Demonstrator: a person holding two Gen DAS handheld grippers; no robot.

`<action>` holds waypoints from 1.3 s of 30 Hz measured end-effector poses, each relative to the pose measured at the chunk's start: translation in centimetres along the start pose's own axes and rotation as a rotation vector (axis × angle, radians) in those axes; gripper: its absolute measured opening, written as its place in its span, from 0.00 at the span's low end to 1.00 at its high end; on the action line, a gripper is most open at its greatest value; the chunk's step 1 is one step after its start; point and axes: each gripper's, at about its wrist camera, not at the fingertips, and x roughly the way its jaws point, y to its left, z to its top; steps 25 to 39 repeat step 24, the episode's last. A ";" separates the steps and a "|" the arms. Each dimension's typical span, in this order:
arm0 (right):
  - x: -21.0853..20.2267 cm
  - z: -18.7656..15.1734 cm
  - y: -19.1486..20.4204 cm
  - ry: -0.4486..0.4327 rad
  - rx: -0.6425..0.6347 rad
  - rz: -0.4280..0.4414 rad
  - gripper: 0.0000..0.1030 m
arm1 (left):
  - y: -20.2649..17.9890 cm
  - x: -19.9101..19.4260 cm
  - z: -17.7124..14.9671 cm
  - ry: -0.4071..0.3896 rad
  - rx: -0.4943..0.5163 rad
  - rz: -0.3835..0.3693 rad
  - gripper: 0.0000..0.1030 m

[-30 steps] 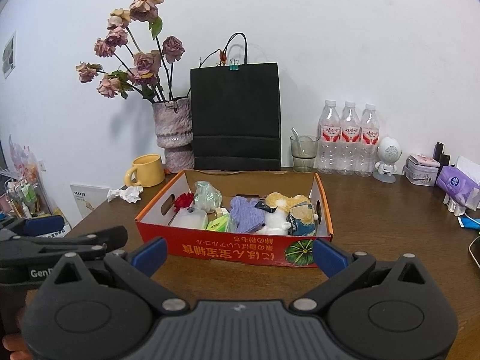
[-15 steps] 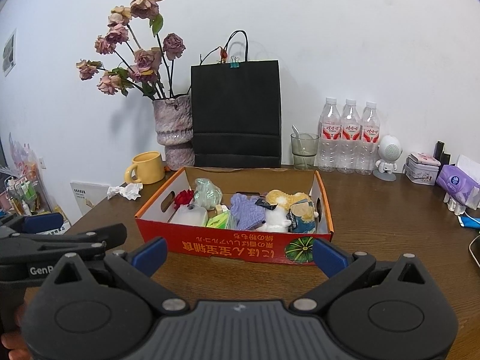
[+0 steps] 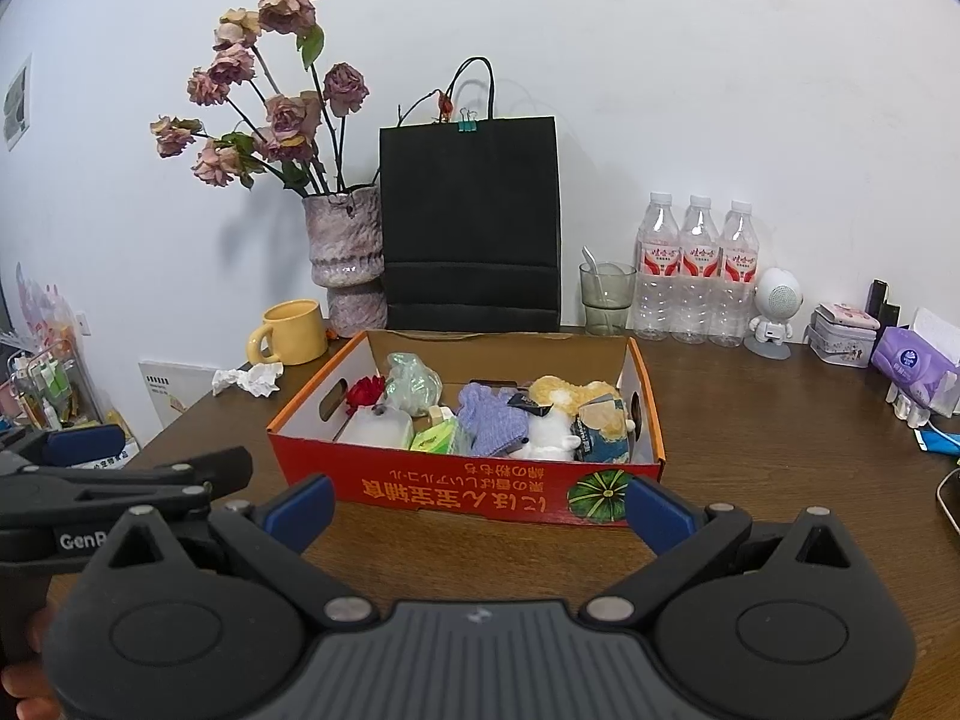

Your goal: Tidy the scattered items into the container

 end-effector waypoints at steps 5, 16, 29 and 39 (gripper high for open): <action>0.0 0.0 0.0 0.000 0.000 0.001 1.00 | 0.0 0.1 0.0 0.000 0.001 0.000 1.00; 0.1 -0.3 -0.2 0.004 0.001 -0.001 1.00 | 0.1 0.3 -0.2 0.009 -0.008 -0.014 1.00; 0.1 -0.4 -0.1 0.007 0.002 -0.001 1.00 | 0.2 0.5 -0.4 0.007 -0.022 -0.031 1.00; 0.1 -0.4 -0.1 0.007 0.002 -0.001 1.00 | 0.2 0.5 -0.4 0.007 -0.022 -0.031 1.00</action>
